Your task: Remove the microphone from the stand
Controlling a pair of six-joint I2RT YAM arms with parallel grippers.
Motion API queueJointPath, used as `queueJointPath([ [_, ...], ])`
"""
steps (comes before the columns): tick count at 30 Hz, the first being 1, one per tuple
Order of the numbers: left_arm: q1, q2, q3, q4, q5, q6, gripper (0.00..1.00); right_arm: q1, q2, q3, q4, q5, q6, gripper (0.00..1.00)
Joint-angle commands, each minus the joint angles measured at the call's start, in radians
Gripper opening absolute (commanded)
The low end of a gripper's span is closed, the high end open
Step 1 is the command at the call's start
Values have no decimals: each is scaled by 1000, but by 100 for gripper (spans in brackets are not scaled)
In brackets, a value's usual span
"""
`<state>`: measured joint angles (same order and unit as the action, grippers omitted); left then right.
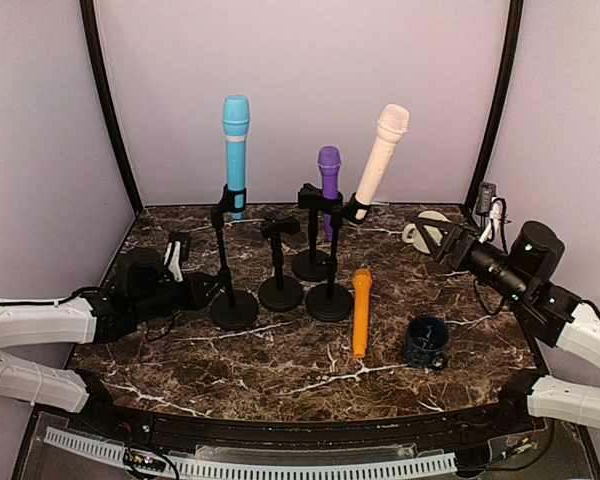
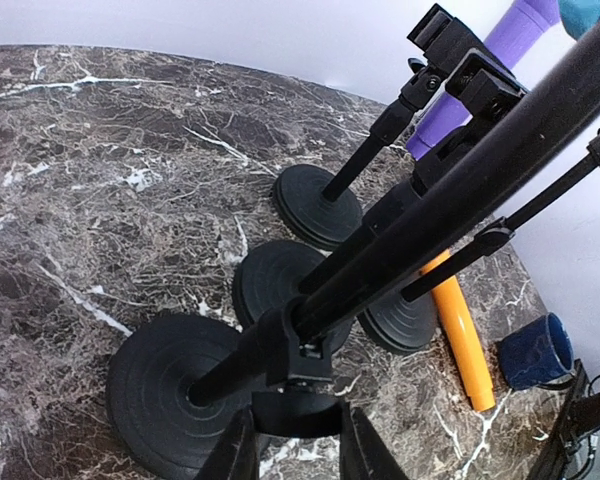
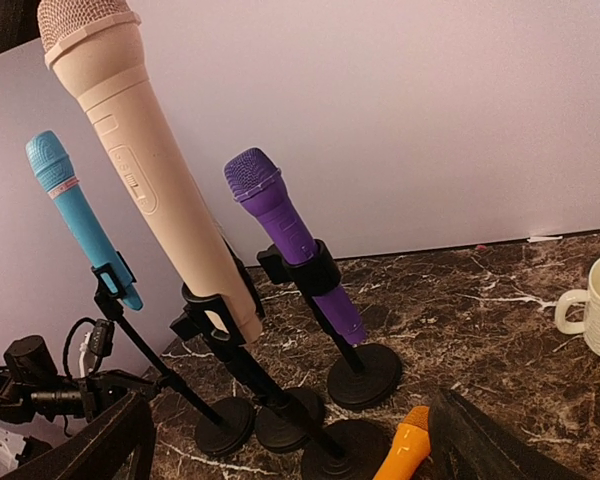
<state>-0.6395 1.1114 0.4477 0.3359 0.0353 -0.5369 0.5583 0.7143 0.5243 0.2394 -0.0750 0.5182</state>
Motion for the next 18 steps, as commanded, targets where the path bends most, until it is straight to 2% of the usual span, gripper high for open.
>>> queueJointPath([
  [1, 34, 19, -66, -39, 157, -111, 10, 9, -12, -10, 43, -7, 12, 96],
  [10, 97, 50, -96, 34, 310, -246, 11, 9, -12, -15, 44, -7, 22, 96],
  [14, 101, 39, -68, 14, 318, -211, 14, 9, -16, -14, 43, -6, 20, 96],
  [17, 101, 3, -35, -9, 304, -150, 34, 9, -17, -14, 39, -5, 18, 96],
  [18, 101, -18, -23, -25, 294, -111, 44, 9, -20, -15, 38, -6, 19, 96],
])
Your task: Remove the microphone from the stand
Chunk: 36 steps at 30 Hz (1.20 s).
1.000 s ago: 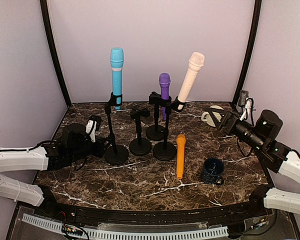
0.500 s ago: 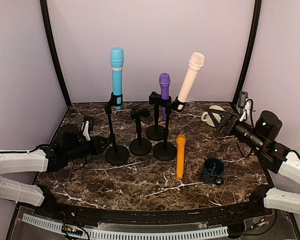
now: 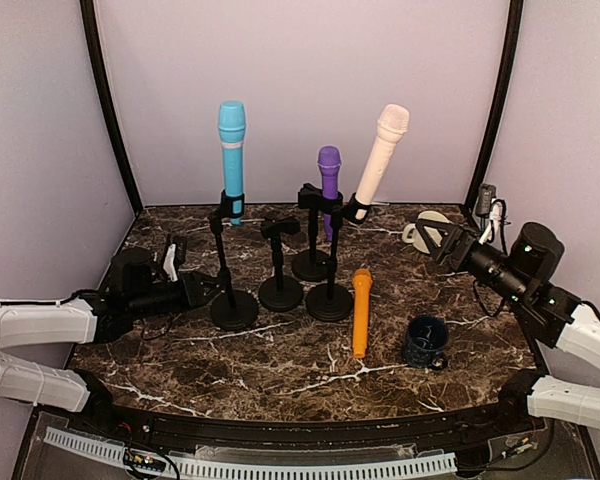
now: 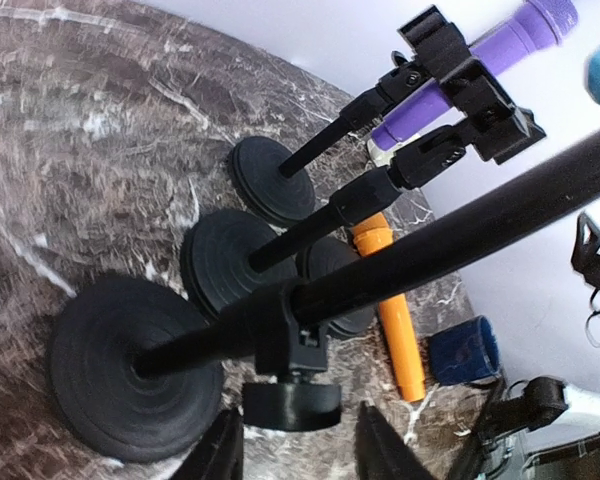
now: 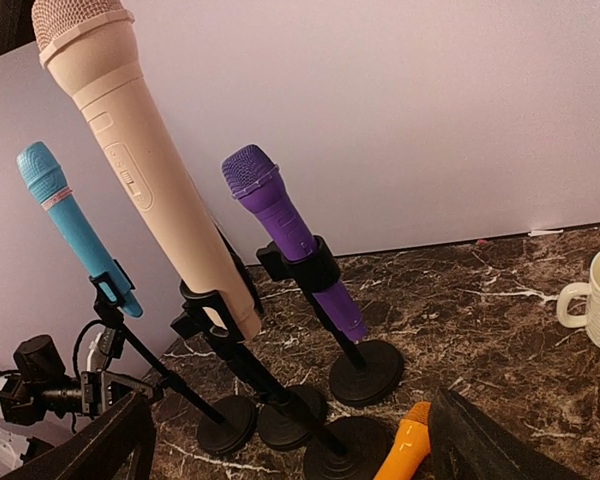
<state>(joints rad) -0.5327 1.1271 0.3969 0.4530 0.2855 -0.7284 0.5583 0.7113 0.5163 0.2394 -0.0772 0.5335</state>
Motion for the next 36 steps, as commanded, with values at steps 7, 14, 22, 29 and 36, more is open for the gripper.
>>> queueJointPath([
  [7, -6, -126, 150, -372, -57, 289, 68, 9, -35, -17, 32, 8, 1, 96],
  [14, -6, -208, 164, -417, -116, 514, 71, 9, -28, -16, 40, 3, 0, 96],
  [22, -8, -128, 242, -390, -129, 475, 73, 9, -25, 3, 47, -17, -18, 96],
  [29, -61, 43, 360, -398, -219, 477, 79, 9, -38, 37, 6, -37, -45, 96],
  [36, -90, 75, 397, -470, -359, 508, 68, 10, -96, 94, -97, -235, -124, 93],
])
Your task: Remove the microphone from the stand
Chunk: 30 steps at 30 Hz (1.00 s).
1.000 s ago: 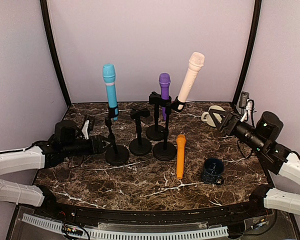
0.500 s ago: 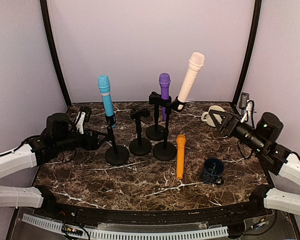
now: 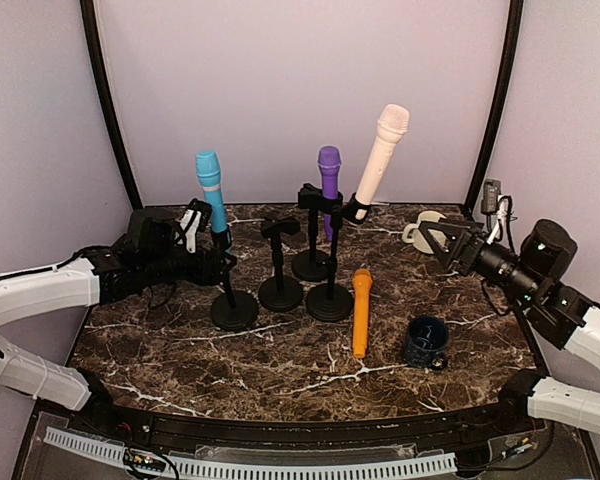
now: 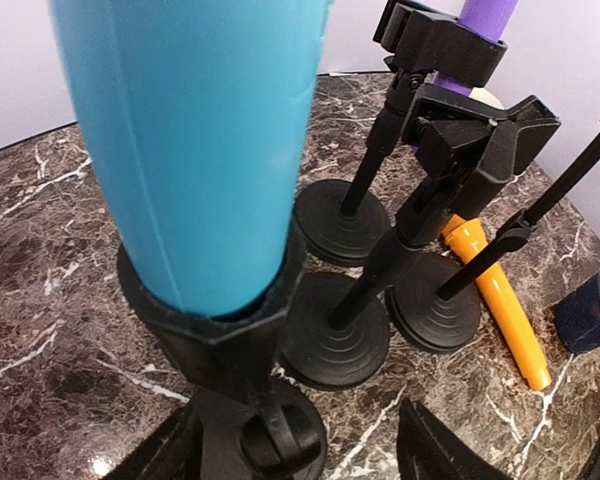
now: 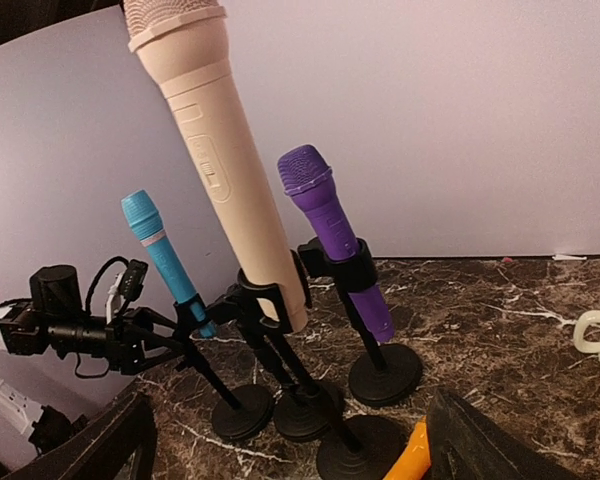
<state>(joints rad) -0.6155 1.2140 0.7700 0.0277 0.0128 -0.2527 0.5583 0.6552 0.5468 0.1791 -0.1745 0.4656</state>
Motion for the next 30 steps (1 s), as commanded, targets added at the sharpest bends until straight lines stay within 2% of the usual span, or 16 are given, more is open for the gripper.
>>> queueJointPath([
  [1, -6, -12, 19, -43, -84, 42, 62, 13, -49, 72, -48, -155, -58, 91],
  [6, -7, 14, 27, -78, -48, 84, 40, 34, -88, 75, -25, -196, -43, 90],
  [11, -7, 26, 57, -101, 20, 115, 21, 75, -35, 92, -8, -195, -54, 87],
  [19, -4, 49, 104, -153, 215, 204, 1, 318, 136, 251, -122, -39, -186, 87],
  [26, -4, 32, 79, -117, 492, 396, 0, 551, 400, 459, -132, 176, -229, 90],
  [30, -5, 10, 38, -86, 561, 439, 0, 574, 582, 593, -136, 282, -148, 92],
])
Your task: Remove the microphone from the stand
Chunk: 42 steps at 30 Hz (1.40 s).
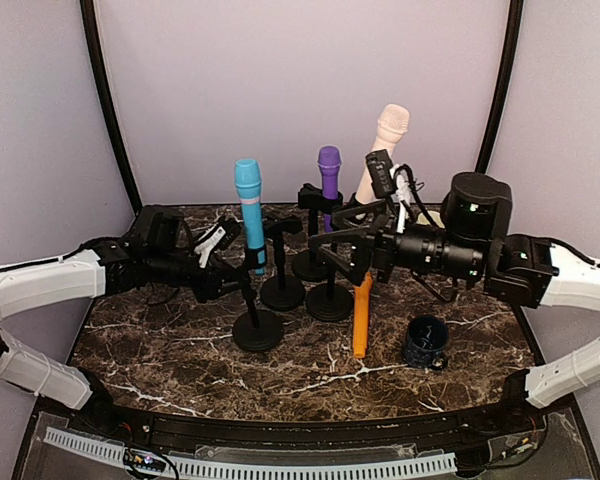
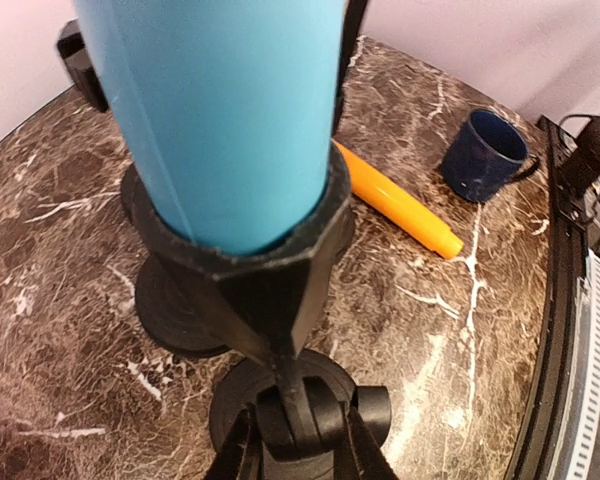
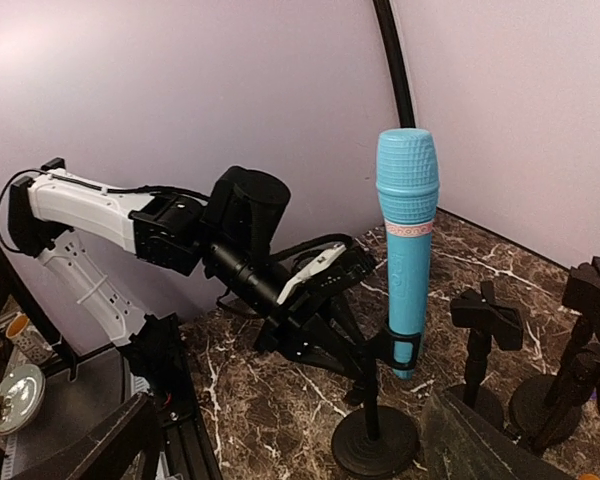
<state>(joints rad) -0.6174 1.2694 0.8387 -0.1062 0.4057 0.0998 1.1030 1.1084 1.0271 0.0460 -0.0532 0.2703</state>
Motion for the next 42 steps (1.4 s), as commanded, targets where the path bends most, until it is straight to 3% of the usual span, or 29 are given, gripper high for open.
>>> queueJointPath([
  [1, -3, -49, -37, 47, 184, 100, 0, 29, 168, 152, -11, 167, 57, 92],
  [9, -38, -45, -34, 2, 191, 163, 0, 28, 459, 497, -180, 256, 37, 96],
  [17, -61, -59, -37, -14, 136, 193, 0, 15, 643, 696, -239, 286, 20, 94],
  [20, -62, -40, -29, -22, 102, 202, 0, 15, 650, 685, -200, 241, -1, 77],
  [23, -63, -21, -28, -30, 66, 216, 0, 11, 623, 649, -139, 177, -32, 41],
  [25, -63, -9, -27, -37, 50, 220, 0, 5, 597, 627, -95, 133, -46, 24],
  [30, -62, 13, -15, -55, 41, 230, 0, -31, 566, 621, -89, -8, -81, 2],
  [42, -63, 32, -3, -73, 38, 235, 0, -108, 461, 515, -27, -373, -179, 0],
])
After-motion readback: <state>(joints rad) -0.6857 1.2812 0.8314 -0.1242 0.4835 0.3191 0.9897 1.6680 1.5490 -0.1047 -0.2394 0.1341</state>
